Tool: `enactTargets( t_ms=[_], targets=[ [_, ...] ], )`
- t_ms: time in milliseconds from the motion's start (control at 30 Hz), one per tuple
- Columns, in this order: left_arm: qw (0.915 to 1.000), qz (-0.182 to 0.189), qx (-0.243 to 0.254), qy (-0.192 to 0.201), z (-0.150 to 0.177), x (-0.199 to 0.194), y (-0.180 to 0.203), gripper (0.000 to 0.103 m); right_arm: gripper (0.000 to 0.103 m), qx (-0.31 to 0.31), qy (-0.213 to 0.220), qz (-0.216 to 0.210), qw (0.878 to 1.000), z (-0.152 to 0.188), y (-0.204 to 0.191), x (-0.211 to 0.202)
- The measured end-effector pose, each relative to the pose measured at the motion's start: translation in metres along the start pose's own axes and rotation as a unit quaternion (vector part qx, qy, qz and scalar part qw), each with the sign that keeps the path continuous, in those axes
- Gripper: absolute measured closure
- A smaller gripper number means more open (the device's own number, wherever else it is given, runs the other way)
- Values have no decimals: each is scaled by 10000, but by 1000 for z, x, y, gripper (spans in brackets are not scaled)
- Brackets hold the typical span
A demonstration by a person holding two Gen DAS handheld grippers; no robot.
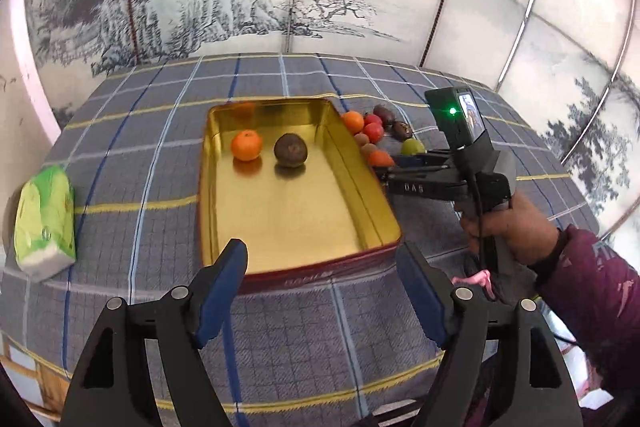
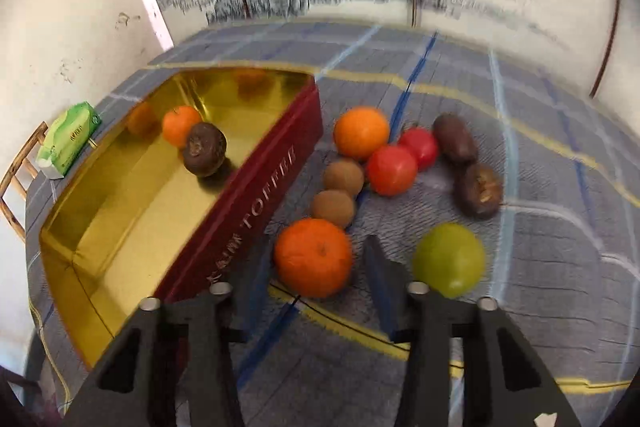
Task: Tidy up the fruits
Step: 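Grasp a mandarin with the right gripper and lift it, then grasp a dark brown fruit with the left gripper while the right holds the mandarin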
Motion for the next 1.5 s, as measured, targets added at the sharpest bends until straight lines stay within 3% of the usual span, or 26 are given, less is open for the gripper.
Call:
enactTargets(
  t_ms=[67,167,267,400,467,700,900,1033,1100,1167,1233,1300,1500],
  targets=[
    [9998,-23,210,9,-8,4,10,26,70,56,35,-100,9999,5,3,-9],
    [9985,39,534,78,-24,10,26,26,71,420,543,-45,9976,23,23,-53],
    [9955,494,813,-23,-46,24,49,26,71,762,789,514,9926,60,66,-97],
    [9858,1196,1118,-385,-75,64,89,26,70,1084,565,1527,9807,114,130,-118],
    [9807,1358,1286,-564,-83,88,108,26,70,1327,525,1644,9760,133,150,-122],
    [9758,1215,1412,-1144,-102,183,147,28,70,1557,744,1499,9735,139,164,-130],
    [9785,1148,1335,-1073,-122,206,140,31,70,1689,753,1221,9751,139,165,-127],
    [9780,1142,1188,-1276,-141,233,144,31,70,1774,724,1100,9753,140,167,-124],
    [9782,1009,1157,-1401,-144,249,148,36,70,1735,740,1108,9758,139,165,-124],
    [9762,957,1122,-1592,-144,266,152,49,70,1674,756,1125,9765,138,163,-125],
    [9745,870,1077,-1766,-141,283,154,53,70,1651,773,1125,9768,138,163,-125],
    [9774,799,1153,-1582,-144,285,157,53,70,1674,789,1092,9766,138,164,-125],
    [9791,653,1121,-1565,-150,292,160,53,70,1725,760,1009,9769,138,166,-124]
  ],
)
Point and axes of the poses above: each gripper's, at about its wrist camera, not at the fingertips, and x roughly the way its jaws point, y to its right, z to its underside, the point moved 4 cm from there along x, roughly the way its jaws point, and after that the axes turned 2 degrees about -x, right-handed, at the moved point
